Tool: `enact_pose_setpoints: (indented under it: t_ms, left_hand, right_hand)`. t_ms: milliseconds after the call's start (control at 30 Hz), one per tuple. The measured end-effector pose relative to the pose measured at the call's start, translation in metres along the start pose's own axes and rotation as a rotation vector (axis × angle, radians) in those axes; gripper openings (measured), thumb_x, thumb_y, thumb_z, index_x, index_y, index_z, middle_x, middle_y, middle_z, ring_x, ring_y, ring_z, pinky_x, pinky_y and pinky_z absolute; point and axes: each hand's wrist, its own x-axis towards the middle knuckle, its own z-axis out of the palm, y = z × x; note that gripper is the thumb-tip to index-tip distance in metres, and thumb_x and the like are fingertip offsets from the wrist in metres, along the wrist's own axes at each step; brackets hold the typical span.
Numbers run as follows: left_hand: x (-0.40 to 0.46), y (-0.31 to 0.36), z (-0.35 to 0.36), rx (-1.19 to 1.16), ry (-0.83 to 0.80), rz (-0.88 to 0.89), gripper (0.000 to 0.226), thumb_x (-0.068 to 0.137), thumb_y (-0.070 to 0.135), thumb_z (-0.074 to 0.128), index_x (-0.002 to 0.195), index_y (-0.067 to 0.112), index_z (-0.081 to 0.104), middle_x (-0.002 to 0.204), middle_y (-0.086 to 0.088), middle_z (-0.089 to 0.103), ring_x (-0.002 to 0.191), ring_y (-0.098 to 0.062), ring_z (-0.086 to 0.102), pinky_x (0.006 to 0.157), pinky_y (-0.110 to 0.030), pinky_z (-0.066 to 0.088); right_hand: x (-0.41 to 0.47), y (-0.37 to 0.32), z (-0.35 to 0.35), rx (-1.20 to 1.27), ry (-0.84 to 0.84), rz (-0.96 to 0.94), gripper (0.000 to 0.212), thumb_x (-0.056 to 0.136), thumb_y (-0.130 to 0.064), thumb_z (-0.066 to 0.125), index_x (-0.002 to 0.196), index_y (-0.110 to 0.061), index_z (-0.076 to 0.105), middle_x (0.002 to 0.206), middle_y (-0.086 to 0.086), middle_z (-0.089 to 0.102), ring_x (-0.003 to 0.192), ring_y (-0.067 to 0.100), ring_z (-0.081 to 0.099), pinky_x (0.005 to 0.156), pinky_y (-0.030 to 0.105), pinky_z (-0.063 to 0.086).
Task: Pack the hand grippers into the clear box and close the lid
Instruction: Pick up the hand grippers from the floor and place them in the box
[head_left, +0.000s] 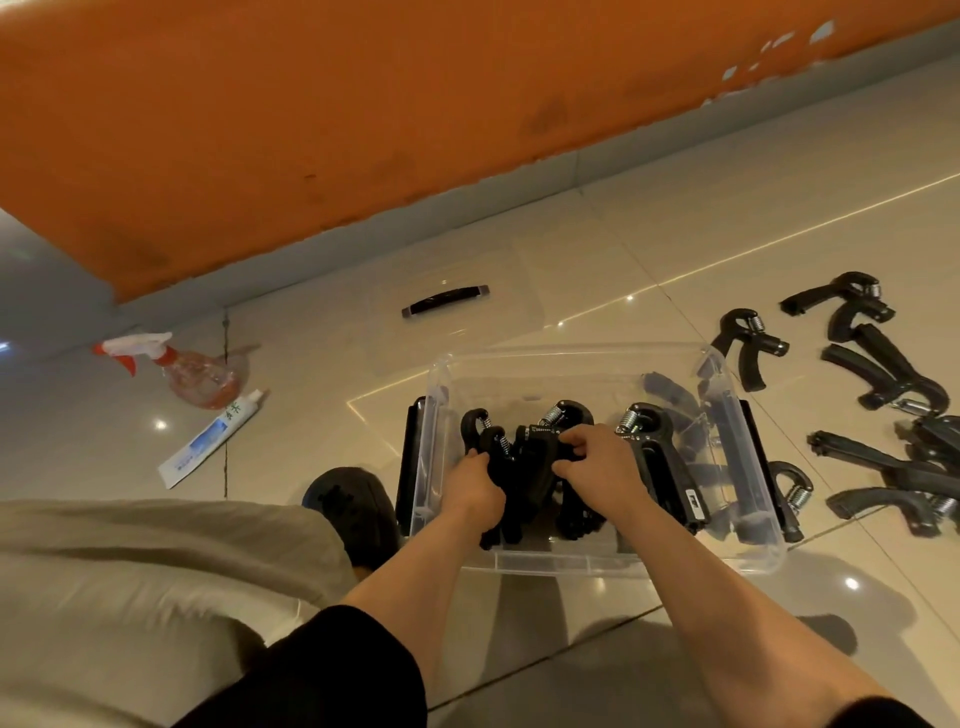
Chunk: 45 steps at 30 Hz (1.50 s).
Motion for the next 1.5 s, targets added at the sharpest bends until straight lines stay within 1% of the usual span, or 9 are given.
enact_pose_setpoints:
  t_ms: [100, 300, 533, 667, 900, 1033, 1100, 1267, 1500]
  left_hand:
    - [0.004, -0.001, 0.002, 0.022, -0.024, 0.007, 0.056, 0.092, -0.006, 0.04, 0.145, 0.007, 0.03, 0.154, -0.01, 0.025, 0.141, -0.028, 0.027, 0.116, -0.035, 0.028]
    - [0.008, -0.004, 0.006, 0.023, 0.002, 0.055, 0.059, 0.089, -0.005, 0.045, 0.142, 0.019, 0.039, 0.155, -0.008, 0.021, 0.14, -0.028, 0.03, 0.111, -0.04, 0.037]
    - [0.013, 0.001, 0.011, 0.444, 0.048, 0.117, 0.099, 0.073, 0.005, 0.073, 0.149, 0.025, 0.013, 0.147, -0.017, 0.014, 0.133, -0.034, 0.03, 0.106, -0.038, 0.04]
    - [0.017, 0.006, 0.015, 0.619, 0.023, 0.093, 0.086, 0.075, 0.01, 0.073, 0.145, 0.02, 0.023, 0.147, -0.017, 0.015, 0.123, -0.036, 0.041, 0.098, -0.038, 0.044]
    - [0.019, 0.005, 0.016, 0.516, 0.117, 0.07, 0.054, 0.08, 0.003, 0.064, 0.128, 0.021, 0.047, 0.133, -0.012, 0.036, 0.106, -0.032, 0.055, 0.087, -0.038, 0.052]
    - [0.019, 0.004, 0.015, 0.516, 0.106, 0.098, 0.06, 0.079, 0.009, 0.066, 0.131, 0.029, 0.044, 0.124, -0.01, 0.048, 0.107, -0.03, 0.056, 0.085, -0.037, 0.052]
    - [0.019, 0.003, 0.014, 0.522, 0.103, 0.112, 0.062, 0.079, 0.011, 0.066, 0.133, 0.031, 0.043, 0.122, -0.01, 0.051, 0.109, -0.03, 0.055, 0.087, -0.037, 0.051]
    - [0.019, 0.001, 0.015, 0.401, 0.142, 0.122, 0.063, 0.078, 0.004, 0.064, 0.132, 0.028, 0.045, 0.124, -0.009, 0.048, 0.109, -0.03, 0.055, 0.091, -0.039, 0.052]
    - [0.019, 0.007, 0.009, 0.372, 0.311, 0.136, 0.069, 0.077, 0.002, 0.065, 0.136, 0.023, 0.036, 0.13, -0.007, 0.035, 0.106, -0.026, 0.054, 0.081, -0.033, 0.055]
  right_hand:
    - [-0.001, 0.001, -0.003, 0.035, -0.007, 0.021, 0.044, 0.083, -0.008, 0.066, 0.125, -0.007, 0.056, 0.126, 0.009, 0.057, 0.116, 0.021, 0.053, 0.096, 0.028, 0.041]
    - [-0.001, 0.006, -0.006, 0.038, -0.009, 0.017, 0.04, 0.081, -0.009, 0.068, 0.121, -0.008, 0.06, 0.12, 0.009, 0.062, 0.11, 0.019, 0.057, 0.092, 0.025, 0.042]
    - [0.003, 0.01, -0.006, 0.022, -0.01, -0.009, 0.039, 0.079, -0.008, 0.07, 0.117, -0.008, 0.062, 0.116, 0.008, 0.064, 0.105, 0.019, 0.059, 0.088, 0.024, 0.042]
    - [0.009, 0.013, -0.004, 0.002, 0.0, -0.01, 0.035, 0.077, -0.009, 0.071, 0.111, -0.01, 0.065, 0.111, 0.006, 0.066, 0.098, 0.016, 0.06, 0.087, 0.027, 0.045]
    - [0.01, 0.013, 0.001, -0.062, 0.034, -0.052, 0.038, 0.077, -0.002, 0.064, 0.114, -0.012, 0.063, 0.113, 0.006, 0.06, 0.096, 0.017, 0.054, 0.081, 0.025, 0.043]
    - [0.007, 0.012, -0.005, -0.39, 0.111, -0.075, 0.054, 0.078, -0.005, 0.059, 0.13, -0.02, 0.054, 0.134, 0.007, 0.043, 0.125, 0.027, 0.037, 0.098, 0.036, 0.04]
    - [0.006, 0.011, -0.007, -0.415, 0.065, -0.044, 0.058, 0.082, -0.006, 0.057, 0.137, -0.022, 0.048, 0.14, 0.007, 0.04, 0.13, 0.029, 0.028, 0.1, 0.037, 0.038]
    - [0.007, 0.011, -0.007, -0.385, 0.017, -0.038, 0.06, 0.086, -0.003, 0.054, 0.141, -0.021, 0.041, 0.14, 0.007, 0.04, 0.133, 0.03, 0.024, 0.102, 0.037, 0.039]
    - [0.009, 0.013, -0.007, -0.396, 0.018, -0.034, 0.058, 0.088, -0.004, 0.052, 0.142, -0.022, 0.041, 0.14, 0.006, 0.041, 0.133, 0.029, 0.024, 0.102, 0.037, 0.038]
